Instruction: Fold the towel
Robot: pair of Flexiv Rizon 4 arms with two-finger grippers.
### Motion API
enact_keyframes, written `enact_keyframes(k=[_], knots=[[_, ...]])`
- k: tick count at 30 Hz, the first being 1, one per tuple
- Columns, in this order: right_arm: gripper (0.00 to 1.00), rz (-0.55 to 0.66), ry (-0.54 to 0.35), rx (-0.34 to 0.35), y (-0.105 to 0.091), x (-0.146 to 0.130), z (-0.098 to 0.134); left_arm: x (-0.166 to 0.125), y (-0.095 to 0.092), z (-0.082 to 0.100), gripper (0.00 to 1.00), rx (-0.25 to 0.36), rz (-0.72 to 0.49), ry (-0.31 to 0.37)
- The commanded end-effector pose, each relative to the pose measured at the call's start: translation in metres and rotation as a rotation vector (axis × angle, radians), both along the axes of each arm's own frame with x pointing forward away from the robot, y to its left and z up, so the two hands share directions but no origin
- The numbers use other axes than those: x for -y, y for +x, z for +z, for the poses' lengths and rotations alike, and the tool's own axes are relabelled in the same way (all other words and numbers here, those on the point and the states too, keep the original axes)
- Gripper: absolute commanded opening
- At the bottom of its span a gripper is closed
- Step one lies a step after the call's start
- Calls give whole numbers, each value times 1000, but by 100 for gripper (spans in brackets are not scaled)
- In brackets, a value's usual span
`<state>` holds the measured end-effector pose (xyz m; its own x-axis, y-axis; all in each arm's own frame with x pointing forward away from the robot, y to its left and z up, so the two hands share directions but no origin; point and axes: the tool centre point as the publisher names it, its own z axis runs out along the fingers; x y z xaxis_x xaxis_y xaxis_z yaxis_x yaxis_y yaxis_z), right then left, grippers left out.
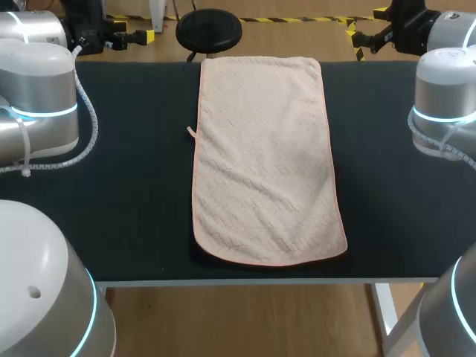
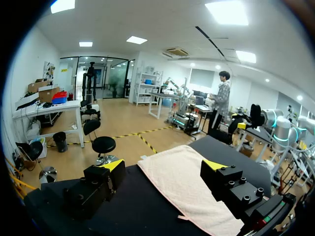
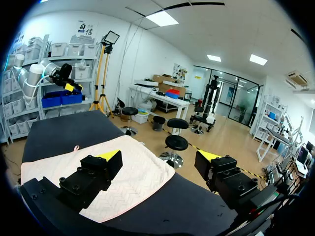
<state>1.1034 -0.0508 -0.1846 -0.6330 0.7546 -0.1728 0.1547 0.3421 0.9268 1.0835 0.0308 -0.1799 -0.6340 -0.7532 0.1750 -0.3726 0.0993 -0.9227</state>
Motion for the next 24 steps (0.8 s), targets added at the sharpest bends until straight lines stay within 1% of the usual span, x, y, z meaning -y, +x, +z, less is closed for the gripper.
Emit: enact_keyframes(k=[1,20,21,23,24], knots=[[100,1,-1,0,0,0,0,1,0,-1,100,4,3,-1],[100,1,-1,0,0,0,0,1,0,-1,100,4,3,-1],[100,14,-103,-18,3,-2,-1,1,1,-2,100,10,-17,57],[100,94,-321,-23,3,-11,2,7,1,0,100,28,-97,170],[100,136,-408,-30,4,-15,3,10,0,1,100,33,-141,269]])
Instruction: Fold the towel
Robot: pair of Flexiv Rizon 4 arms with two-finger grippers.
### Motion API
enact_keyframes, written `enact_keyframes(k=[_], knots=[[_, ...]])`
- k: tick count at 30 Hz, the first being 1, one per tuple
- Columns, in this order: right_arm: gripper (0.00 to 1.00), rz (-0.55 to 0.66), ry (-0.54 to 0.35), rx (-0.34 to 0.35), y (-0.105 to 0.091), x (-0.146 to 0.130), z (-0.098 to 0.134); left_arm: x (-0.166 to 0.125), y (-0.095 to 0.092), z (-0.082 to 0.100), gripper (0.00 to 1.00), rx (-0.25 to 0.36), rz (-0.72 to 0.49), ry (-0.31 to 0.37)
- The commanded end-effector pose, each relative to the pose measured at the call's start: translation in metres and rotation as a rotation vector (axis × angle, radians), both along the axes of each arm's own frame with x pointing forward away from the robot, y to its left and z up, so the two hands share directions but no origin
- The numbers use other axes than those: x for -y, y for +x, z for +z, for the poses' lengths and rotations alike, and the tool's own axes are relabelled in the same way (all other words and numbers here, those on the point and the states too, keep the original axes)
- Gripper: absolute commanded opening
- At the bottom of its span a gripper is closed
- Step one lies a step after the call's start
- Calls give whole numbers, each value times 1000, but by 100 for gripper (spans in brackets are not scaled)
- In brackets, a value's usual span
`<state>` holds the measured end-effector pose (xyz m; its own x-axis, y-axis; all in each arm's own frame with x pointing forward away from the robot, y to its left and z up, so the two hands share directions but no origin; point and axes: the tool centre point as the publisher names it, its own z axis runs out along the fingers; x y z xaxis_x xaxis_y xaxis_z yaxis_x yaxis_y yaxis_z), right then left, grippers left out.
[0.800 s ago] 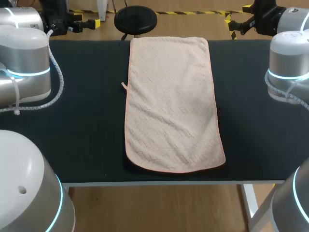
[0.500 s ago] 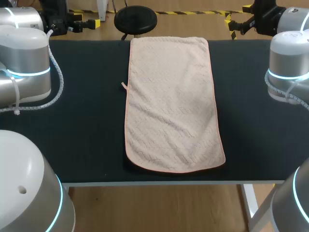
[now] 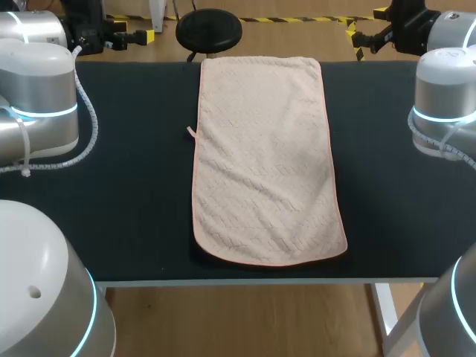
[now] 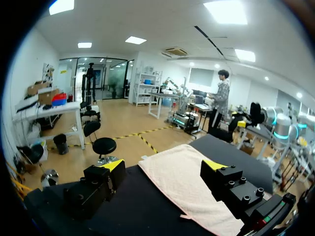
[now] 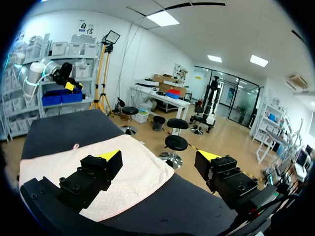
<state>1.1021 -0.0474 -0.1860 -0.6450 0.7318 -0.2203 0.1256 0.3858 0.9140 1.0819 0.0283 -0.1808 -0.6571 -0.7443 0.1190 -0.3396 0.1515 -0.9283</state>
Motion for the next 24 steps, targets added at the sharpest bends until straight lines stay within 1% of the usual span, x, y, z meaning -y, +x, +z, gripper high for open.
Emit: enact_keyframes(k=[1,2,4,5,6,7,8,9,10,12,13,14,15,17,21,22,23,24], knots=[[100,147,-455,-46,4,-14,6,12,1,3,100,2,-158,295],[100,175,-556,-55,2,-17,7,15,-1,2,100,0,-196,353],[100,244,-693,-67,-1,-21,9,22,-5,1,100,-14,-269,483],[100,270,-780,-79,-3,-24,8,25,-7,-1,100,-31,-310,554],[100,304,-859,-77,-5,-25,7,27,-10,-3,100,-42,-350,619],[100,338,-910,-97,-8,-27,6,30,-13,-6,100,-49,-396,686],[100,371,-988,-102,-11,-29,5,34,-17,-8,100,-63,-441,758],[100,399,-1044,-107,-14,-30,3,36,-20,-11,100,-75,-475,832],[100,430,-1076,-127,-17,-31,1,38,-24,-15,100,-78,-512,896],[100,474,-1150,-150,-22,-32,-4,40,-30,-22,100,-102,-567,982],[100,490,-1172,-157,-25,-33,-7,41,-32,-25,100,-101,-590,1017],[100,503,-1191,-169,-28,-34,-11,42,-35,-28,100,-98,-610,1033],[100,509,-1227,-171,-30,-35,-15,42,-36,-32,100,-104,-625,1043],[100,514,-1267,-179,-37,-37,-21,44,-39,-39,100,-116,-645,1068],[100,538,-1296,-217,-52,-43,-35,49,-48,-51,100,-135,-675,1081],[100,556,-1309,-232,-56,-45,-40,51,-51,-54,100,-147,-690,1087],[100,573,-1333,-233,-60,-46,-44,53,-54,-58,100,-154,-705,1094],[100,600,-1343,-256,-64,-47,-49,55,-58,-61,100,-162,-722,1092]])
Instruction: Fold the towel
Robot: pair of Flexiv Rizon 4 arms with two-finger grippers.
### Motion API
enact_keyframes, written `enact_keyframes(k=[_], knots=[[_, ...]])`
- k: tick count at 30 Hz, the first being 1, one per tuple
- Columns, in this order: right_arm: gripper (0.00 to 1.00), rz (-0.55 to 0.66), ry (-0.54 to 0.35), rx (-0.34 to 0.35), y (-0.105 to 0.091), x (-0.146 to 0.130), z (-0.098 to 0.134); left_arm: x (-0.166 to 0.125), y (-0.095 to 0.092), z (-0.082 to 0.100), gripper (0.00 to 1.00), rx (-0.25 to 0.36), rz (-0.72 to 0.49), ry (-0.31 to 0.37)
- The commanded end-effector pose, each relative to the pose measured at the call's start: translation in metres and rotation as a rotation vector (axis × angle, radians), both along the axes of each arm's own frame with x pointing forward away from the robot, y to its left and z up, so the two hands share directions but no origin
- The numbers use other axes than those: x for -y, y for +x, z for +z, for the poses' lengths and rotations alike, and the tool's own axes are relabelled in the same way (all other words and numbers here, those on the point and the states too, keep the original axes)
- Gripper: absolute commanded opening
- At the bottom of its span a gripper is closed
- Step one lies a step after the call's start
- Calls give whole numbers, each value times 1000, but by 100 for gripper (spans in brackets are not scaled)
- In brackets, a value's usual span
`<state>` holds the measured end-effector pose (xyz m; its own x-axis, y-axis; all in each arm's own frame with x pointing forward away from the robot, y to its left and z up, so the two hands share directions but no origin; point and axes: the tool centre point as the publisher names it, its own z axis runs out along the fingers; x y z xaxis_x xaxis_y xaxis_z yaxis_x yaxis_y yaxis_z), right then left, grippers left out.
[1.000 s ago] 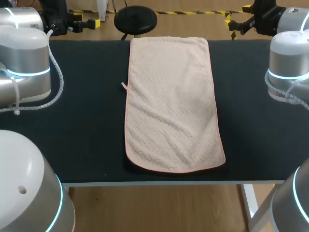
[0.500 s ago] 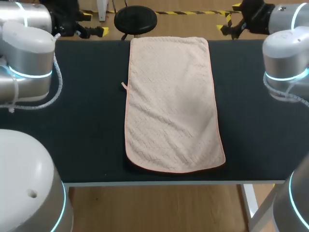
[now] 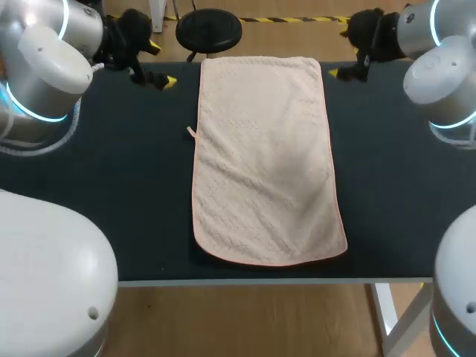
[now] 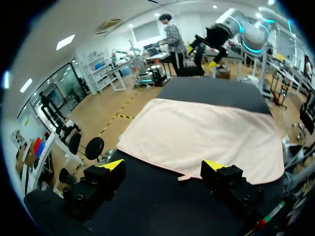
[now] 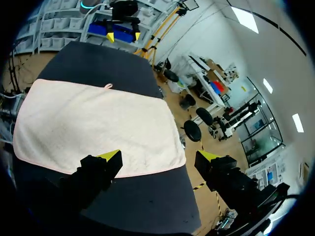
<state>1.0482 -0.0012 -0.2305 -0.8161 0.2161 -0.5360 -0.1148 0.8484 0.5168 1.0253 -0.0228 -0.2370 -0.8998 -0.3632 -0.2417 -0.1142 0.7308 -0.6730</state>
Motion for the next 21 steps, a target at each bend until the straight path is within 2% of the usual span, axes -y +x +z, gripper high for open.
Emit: enact_keyframes(k=[1,3,5,7,10,12,14,16,21], knots=[[100,193,-775,-196,-14,-2,-9,6,-5,-8,100,-161,-254,566],[100,244,-769,-240,-23,-5,-19,10,-13,-14,100,-178,-289,569],[100,250,-722,-291,-28,-8,-28,14,-20,-18,100,-210,-302,535],[100,239,-707,-343,-32,-9,-40,18,-23,-25,100,-210,-302,543],[100,211,-710,-379,-36,-8,-58,22,-25,-35,100,-232,-277,500],[100,190,-688,-399,-36,-9,-66,27,-25,-43,100,-222,-264,489],[100,162,-648,-432,-34,-8,-74,32,-23,-54,100,-224,-243,467],[100,128,-664,-433,-29,-6,-84,36,-20,-66,100,-209,-231,452],[100,71,-637,-444,-15,-8,-98,47,-9,-94,100,-220,-173,405]])
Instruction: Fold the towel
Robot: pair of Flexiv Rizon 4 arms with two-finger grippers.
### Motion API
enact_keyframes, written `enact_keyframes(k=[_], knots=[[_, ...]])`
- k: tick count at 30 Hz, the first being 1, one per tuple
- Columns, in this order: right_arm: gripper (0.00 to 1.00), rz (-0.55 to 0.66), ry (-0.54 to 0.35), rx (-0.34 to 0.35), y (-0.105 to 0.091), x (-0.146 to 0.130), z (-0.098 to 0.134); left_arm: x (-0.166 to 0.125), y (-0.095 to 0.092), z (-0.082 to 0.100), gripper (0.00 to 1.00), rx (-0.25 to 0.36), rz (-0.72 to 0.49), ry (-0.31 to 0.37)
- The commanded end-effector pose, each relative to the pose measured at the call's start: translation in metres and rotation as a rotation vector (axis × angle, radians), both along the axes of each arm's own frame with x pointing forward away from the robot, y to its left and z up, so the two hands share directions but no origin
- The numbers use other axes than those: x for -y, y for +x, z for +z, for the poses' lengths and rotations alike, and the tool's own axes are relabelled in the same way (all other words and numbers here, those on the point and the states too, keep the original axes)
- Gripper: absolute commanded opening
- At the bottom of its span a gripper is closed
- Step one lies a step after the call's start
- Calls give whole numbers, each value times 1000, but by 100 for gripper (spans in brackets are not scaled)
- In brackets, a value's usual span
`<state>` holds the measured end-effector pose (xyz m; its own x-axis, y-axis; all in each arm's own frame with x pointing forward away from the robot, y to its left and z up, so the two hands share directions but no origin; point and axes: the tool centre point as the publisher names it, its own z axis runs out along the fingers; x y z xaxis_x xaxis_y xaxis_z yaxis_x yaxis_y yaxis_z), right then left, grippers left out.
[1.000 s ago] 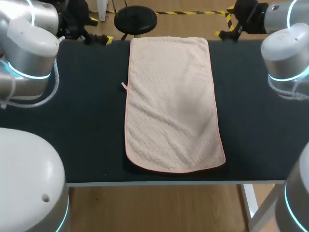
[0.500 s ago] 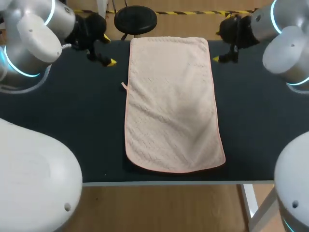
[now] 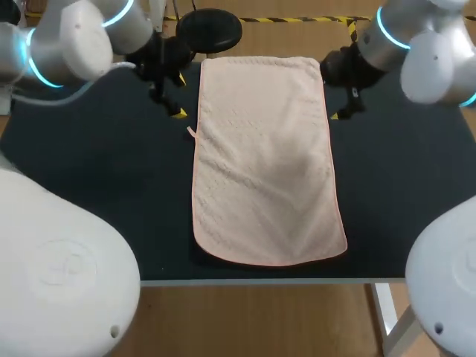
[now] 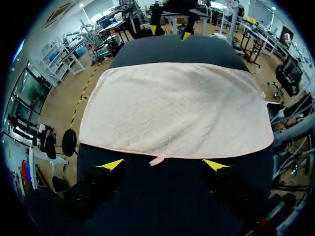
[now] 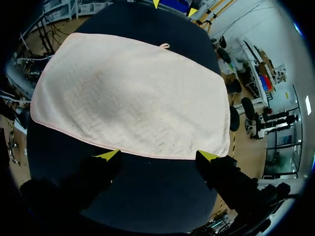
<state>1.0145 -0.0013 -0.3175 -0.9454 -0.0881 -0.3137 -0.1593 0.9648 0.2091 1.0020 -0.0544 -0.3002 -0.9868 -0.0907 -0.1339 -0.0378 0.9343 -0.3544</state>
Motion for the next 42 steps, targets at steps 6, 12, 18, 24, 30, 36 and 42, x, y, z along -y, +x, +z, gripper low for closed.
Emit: enact_keyframes(k=[6,12,18,24,30,36,42], knots=[[100,-168,-262,-137,24,-9,-33,33,14,-57,100,-8,74,19],[100,-205,-256,-139,23,-6,-51,43,9,-77,100,-26,60,-19],[100,-196,-246,-136,23,-6,-59,44,9,-95,100,-88,13,-25],[100,-184,-233,-129,23,-5,-64,48,16,-111,100,-114,-21,21],[100,-200,-216,-132,21,-1,-67,55,27,-116,100,-115,-45,38],[100,-200,-205,-144,18,0,-78,55,34,-118,100,-109,-55,49],[100,-198,-210,-159,16,0,-89,55,36,-120,100,-113,-60,58]])
